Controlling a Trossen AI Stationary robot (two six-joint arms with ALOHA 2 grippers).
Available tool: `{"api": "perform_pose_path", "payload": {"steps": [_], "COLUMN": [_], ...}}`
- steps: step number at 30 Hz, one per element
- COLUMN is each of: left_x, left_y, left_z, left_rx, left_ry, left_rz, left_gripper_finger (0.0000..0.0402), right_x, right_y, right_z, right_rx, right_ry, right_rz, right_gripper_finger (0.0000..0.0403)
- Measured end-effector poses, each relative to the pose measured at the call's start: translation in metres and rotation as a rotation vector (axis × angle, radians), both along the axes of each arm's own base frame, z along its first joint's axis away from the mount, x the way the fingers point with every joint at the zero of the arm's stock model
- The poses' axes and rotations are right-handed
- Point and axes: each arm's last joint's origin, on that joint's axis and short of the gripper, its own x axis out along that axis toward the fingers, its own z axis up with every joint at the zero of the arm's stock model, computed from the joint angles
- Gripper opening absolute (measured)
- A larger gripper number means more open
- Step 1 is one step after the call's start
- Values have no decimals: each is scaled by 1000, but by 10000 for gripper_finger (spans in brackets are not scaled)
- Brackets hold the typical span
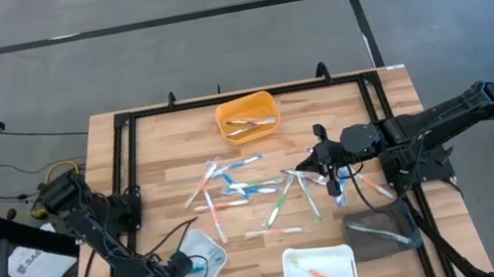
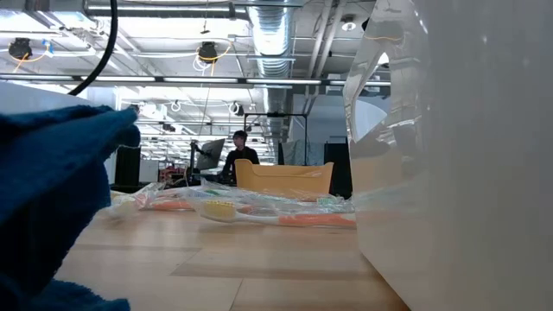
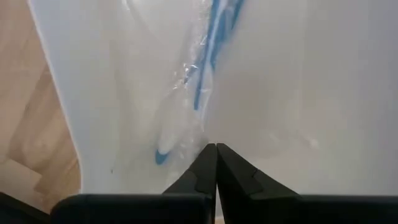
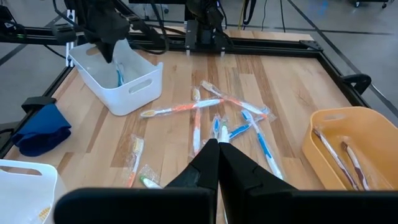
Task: Pick & Place Toothbrushes
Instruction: Put the blue toothbrush into the left white bin
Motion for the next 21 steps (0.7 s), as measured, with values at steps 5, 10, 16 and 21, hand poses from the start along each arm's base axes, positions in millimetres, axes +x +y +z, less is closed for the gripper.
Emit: {"api": "perform_pose_path", "payload": {"steps": [5, 10, 16, 21], "left_x": [2, 2, 1, 4], "left_y": [-3, -4, -7, -7], "left_z": [4, 4, -7, -17], "left_rx": [-23, -25, -38, -18], "left_ry": [-10, -8, 85, 129], "left_rz": [-1, -1, 15, 25], "left_gripper_finger": [0, 0, 0, 0], "right_x": [0, 0, -1, 0], "right_y": [0, 0, 0, 0], "right_z": [0, -1, -1, -1], "right_rx": [-1, -1, -2, -2], "right_ry": [4, 6, 13, 12], "right_rz": [0, 0, 0, 0], "right_gripper_finger": [1, 1, 1, 1]}}
